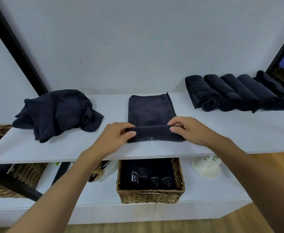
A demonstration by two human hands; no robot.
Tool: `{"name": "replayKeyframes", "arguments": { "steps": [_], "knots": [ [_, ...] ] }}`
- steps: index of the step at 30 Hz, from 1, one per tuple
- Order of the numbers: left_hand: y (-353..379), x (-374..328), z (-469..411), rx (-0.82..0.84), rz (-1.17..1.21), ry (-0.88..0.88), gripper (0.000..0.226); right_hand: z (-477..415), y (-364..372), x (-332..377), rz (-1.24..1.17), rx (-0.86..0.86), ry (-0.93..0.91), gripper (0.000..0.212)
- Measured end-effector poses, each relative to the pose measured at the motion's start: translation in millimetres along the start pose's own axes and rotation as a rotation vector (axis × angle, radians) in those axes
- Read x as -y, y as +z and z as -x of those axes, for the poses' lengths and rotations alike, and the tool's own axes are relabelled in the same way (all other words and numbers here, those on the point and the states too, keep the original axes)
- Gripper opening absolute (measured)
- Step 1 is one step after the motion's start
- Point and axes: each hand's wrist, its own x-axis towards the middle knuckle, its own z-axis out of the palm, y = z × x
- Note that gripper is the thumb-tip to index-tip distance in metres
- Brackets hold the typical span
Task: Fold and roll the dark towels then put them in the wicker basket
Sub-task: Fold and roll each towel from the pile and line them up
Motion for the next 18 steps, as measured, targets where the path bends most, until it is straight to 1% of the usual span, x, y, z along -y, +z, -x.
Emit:
{"name": "replayKeyframes", "arguments": {
  "steps": [1,2,3,4,6,7,9,10,11,12,13,14,15,16,17,18],
  "knots": [
    [-2,1,-7,0.023,0.088,-0.067,0.012,-5,0,0,-0.048,-0.030,0.037,0.009],
    [-2,2,-13,0.030,0.151,-0.124,0.012,-9,0,0,-0.034,-0.065,0.052,0.012],
    [-2,3,-18,0.032,0.191,-0.168,0.009,-11,2,-1,0.042,-0.112,0.035,0.015],
    [-1,3,-23,0.032,0.212,-0.203,0.005,-13,4,-4,0.200,-0.178,-0.029,0.016],
    [1,3,-30,0.028,0.193,-0.255,0.010,-12,10,-9,0.612,-0.279,-0.255,0.024],
    [2,3,-33,0.025,0.166,-0.271,0.013,-11,13,-12,0.729,-0.291,-0.368,0.027],
    [3,5,-36,-0.023,0.098,-0.268,0.016,-4,16,-17,0.756,-0.280,-0.492,0.020],
    [4,6,-35,-0.074,0.042,-0.231,0.016,0,16,-19,0.742,-0.267,-0.492,0.025],
    [7,7,-34,-0.141,-0.036,-0.146,0.014,1,15,-20,0.734,-0.225,-0.461,0.035],
    [11,8,-31,-0.206,-0.141,-0.014,0.011,0,14,-21,0.724,-0.181,-0.416,0.039],
    [15,11,-29,-0.245,-0.245,0.137,0.006,-3,12,-23,0.693,-0.159,-0.384,0.039],
    [17,13,-26,-0.256,-0.338,0.252,0.012,-6,9,-21,0.630,-0.130,-0.340,0.037],
    [20,16,-24,-0.238,-0.408,0.318,0.027,-9,6,-18,0.553,-0.110,-0.309,0.033],
    [20,19,-22,-0.202,-0.461,0.355,0.039,-13,5,-15,0.484,-0.096,-0.289,0.029],
    [20,22,-22,-0.183,-0.509,0.379,0.045,-18,2,-12,0.430,-0.089,-0.275,0.025],
    [19,22,-22,-0.169,-0.537,0.383,0.044,-22,-1,-11,0.371,-0.063,-0.241,0.022]
  ]
}}
